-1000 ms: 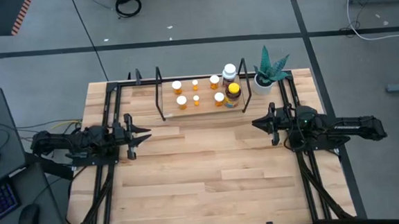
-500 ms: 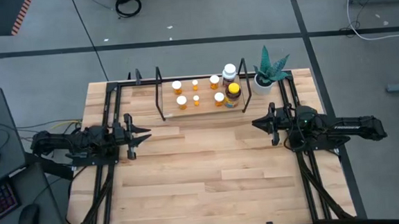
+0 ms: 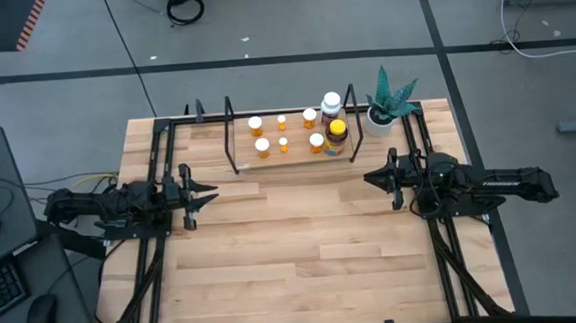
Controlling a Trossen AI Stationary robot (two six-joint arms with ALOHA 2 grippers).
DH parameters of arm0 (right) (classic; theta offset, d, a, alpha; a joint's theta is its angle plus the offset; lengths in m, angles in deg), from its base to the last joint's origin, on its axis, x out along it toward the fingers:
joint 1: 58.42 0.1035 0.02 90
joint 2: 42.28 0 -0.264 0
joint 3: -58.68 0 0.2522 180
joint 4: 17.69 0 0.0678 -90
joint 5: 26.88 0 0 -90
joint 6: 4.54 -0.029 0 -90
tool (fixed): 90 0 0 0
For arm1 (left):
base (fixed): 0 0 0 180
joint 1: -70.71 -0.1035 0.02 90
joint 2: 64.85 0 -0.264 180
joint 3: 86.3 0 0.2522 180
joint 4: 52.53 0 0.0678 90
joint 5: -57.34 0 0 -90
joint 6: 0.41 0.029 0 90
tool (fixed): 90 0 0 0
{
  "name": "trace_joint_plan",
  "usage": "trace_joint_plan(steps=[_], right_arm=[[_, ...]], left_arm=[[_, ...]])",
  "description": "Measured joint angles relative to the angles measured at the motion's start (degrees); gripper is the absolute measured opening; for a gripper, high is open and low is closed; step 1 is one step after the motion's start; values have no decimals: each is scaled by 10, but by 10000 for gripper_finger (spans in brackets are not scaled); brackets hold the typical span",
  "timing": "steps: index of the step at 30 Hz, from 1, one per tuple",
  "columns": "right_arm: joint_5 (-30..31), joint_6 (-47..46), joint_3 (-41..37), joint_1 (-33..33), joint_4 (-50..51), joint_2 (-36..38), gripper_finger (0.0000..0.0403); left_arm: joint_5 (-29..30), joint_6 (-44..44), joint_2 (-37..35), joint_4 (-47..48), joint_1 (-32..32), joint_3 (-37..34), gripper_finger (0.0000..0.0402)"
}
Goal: Pick and place medicine bottles onto shelf by color
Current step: Return to Home Position
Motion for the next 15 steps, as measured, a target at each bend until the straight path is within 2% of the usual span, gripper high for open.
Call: trace_joint_plan(steps=[15], right_arm=[[0, 0, 0, 0, 0, 0, 57]], left_arm=[[0, 0, 0, 0, 0, 0, 95]])
